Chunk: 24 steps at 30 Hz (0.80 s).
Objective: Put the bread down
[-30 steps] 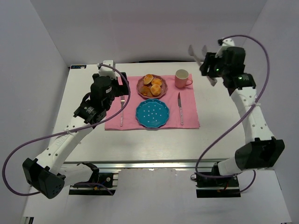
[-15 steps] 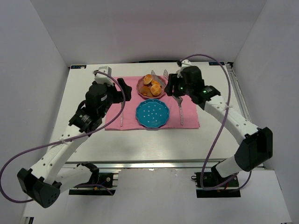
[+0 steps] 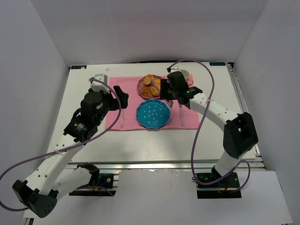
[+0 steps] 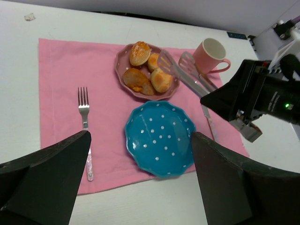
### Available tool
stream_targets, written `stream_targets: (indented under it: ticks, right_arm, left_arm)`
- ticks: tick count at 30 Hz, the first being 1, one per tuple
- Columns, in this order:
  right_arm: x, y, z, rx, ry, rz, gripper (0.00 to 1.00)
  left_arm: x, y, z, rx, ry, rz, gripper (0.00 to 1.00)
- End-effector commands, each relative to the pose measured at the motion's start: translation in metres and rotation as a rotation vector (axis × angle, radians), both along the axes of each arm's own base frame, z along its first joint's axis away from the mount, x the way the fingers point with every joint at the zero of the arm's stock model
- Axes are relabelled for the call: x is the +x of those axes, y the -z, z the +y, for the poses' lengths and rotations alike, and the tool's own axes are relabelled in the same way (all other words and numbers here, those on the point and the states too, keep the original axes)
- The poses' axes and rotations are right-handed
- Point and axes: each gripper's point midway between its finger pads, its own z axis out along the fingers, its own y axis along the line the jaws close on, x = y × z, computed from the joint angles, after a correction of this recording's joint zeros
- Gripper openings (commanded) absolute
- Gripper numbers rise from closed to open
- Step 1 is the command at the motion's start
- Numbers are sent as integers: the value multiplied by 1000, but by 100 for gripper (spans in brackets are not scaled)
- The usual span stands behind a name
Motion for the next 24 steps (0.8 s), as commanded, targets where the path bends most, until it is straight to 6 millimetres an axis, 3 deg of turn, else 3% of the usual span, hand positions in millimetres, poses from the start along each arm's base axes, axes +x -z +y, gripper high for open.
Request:
stream_targets:
  ticks: [1,9,17,24]
  right_arm:
    - [18,-27,9,52,36,-91,60]
    - [20,-4,18,32,15,-36,61]
    - [12,16,13,-13,18,6,63]
    - [6,22,14,-7,6,35,54]
  left_arm:
    - [-6,4,2,23,17,2,98]
    - [-8,9,6,20,2,6,98]
    - [-8,18,4,10,4,18,98]
    - [-11,20,6,-3,-2,22,98]
